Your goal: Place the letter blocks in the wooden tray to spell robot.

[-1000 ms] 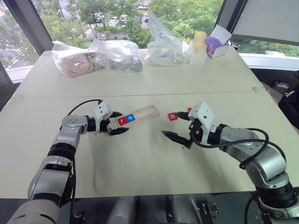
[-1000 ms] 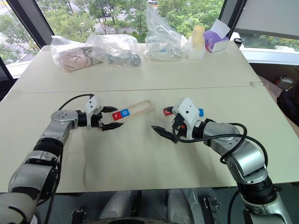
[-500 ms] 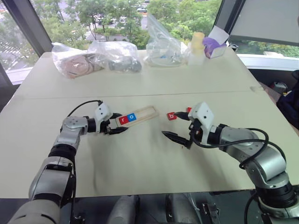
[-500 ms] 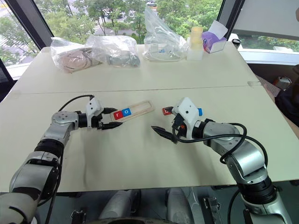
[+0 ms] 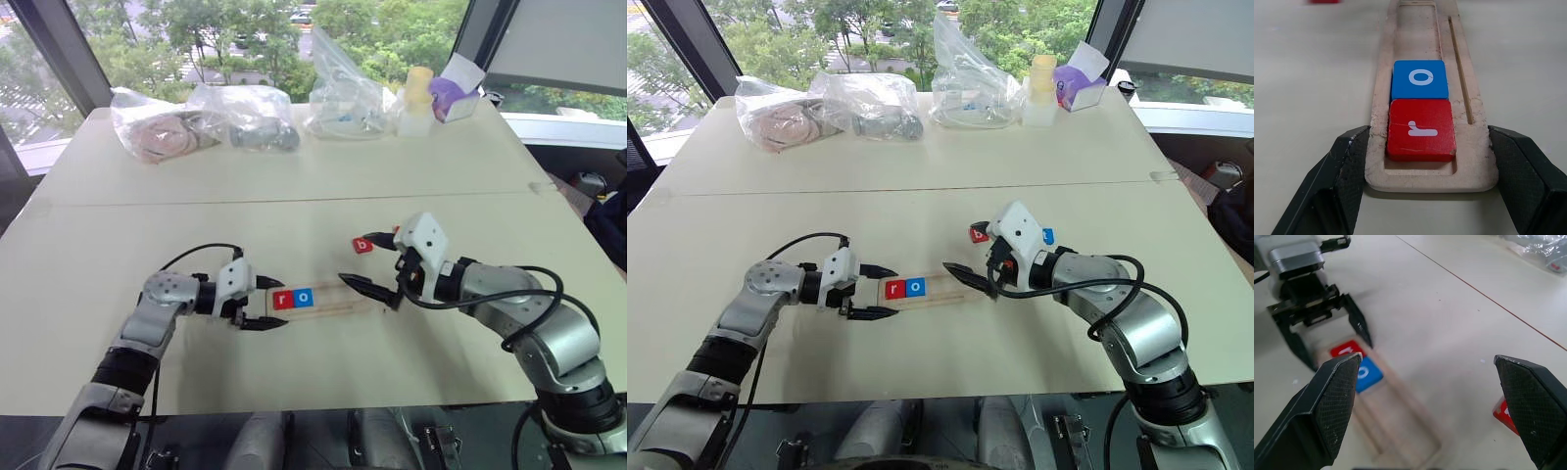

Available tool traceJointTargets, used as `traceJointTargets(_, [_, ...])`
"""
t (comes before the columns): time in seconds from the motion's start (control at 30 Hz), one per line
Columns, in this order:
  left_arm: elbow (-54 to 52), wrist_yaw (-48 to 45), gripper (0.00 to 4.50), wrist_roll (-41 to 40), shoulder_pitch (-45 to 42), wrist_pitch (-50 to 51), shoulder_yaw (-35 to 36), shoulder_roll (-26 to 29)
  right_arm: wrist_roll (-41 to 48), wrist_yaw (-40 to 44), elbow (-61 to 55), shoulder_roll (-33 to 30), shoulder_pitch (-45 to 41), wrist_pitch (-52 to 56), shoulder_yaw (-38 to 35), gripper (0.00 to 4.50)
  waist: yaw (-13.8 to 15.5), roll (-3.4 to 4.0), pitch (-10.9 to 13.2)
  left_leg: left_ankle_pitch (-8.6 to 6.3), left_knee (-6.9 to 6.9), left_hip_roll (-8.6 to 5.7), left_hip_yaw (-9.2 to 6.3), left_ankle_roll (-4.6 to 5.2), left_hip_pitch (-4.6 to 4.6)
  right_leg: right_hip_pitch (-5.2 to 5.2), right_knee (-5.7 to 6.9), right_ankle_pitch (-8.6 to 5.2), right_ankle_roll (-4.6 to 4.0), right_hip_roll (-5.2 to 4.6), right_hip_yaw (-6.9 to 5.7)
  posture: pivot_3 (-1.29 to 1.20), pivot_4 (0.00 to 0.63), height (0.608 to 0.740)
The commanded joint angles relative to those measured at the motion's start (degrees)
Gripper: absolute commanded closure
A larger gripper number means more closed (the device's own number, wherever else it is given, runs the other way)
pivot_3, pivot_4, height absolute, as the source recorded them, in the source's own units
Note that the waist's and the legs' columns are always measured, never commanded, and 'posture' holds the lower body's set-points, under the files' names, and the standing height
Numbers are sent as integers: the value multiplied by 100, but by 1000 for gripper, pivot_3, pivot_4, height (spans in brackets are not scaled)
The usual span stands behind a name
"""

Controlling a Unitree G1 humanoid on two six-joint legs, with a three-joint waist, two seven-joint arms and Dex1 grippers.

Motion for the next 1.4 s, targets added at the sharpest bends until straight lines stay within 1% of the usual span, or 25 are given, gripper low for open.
traceJointTargets(0.03, [-243, -50, 1376, 72, 156, 159, -263, 31, 1, 27, -129, -5, -124, -37, -34, 0, -3, 0, 0, 0, 0, 0, 0, 0, 0, 0, 0, 0, 0, 0, 0, 0, 150, 740])
traceJointTargets(0.17, [-472, 27, 1376, 79, 314, 276, -300, 87, -11, 35, -137, -11, -110, -38, -31, 0, -7, 0, 0, 0, -1, 0, 0, 0, 0, -1, -1, 0, 1, 2, 0, 0, 150, 740])
traceJointTargets(0.47, [-481, 145, 1376, 111, 407, 405, -312, 163, -93, 1, -83, 40, -146, -81, 37, 0, -6, 0, 0, 0, -3, 1, 0, 0, 0, -1, -3, 0, 1, 2, -1, 0, 150, 740])
traceJointTargets(0.53, [-409, 184, 338, 137, 396, 404, -299, 175, -222, -81, 6, 75, -193, -104, 96, 0, -7, 0, 0, 0, -3, 1, 0, 0, 0, -1, -3, 0, 1, 3, -1, 0, 150, 740])
traceJointTargets(0.57, [-353, 198, 61, 157, 383, 413, -289, 195, -340, -174, 93, 109, -227, -109, 151, 0, -7, 2, -1, 0, -3, 1, 0, 0, 0, -1, -3, 0, 1, 2, -1, 0, 150, 740])
traceJointTargets(0.67, [-174, 307, 61, 191, 354, 347, -209, 236, -816, -647, 470, 277, -335, -44, 349, 0, -7, 1, -3, 2, -2, 2, -1, -3, 4, 2, -2, -2, -3, 1, -1, 0, 150, 740])
traceJointTargets(0.73, [-71, 385, 61, 181, 355, 276, -108, 308, -982, -923, 755, 514, -425, 54, 398, 0, -13, 1, -3, 4, -1, 3, -1, -6, 6, 3, -1, -9, -17, 2, 0, 0, 150, 740])
traceJointTargets(0.9, [-67, 482, 61, 94, 517, 113, 174, 650, -1229, -1588, 1249, 1168, -652, 482, 399, 0, -133, 3, -5, 6, -5, 7, -1, -10, 9, -5, 10, -5, -15, 5, 7, 0, 150, 740])
traceJointTargets(1.0, [-56, 633, 61, -12, 793, -18, 560, 1000, -1426, -2093, 1695, 1677, -859, 691, 339, 0, -227, 3, -6, 11, -19, 11, 1, -17, 14, -21, 19, 5, -16, 14, 21, 0, 150, 740])
traceJointTargets(1.1, [-183, 753, 61, -160, 1006, 46, 772, 1168, -1546, -2219, 1927, 1881, -959, 704, 353, 0, -282, 7, -7, 14, -32, 13, -6, -21, 14, -38, 30, 4, -27, 21, 24, 0, 150, 740])
traceJointTargets(1.23, [-707, 847, 61, -619, 1347, 460, 1173, 1288, -1655, -2268, 2237, 2105, -1107, 626, 419, 0, -334, 8, -6, 14, -34, 14, -3, -21, 14, -41, 31, 4, -28, 23, 26, 0, 150, 740])
traceJointTargets(1.4, [-1793, 930, 61, -1436, 1703, 1508, 1552, 1335, -1788, -2230, 2534, 2304, -1245, 517, 546, 0, -302, 8, -4, 14, -32, 10, -1, -21, -4, -59, 32, 5, -26, 19, 27, 0, 150, 740])
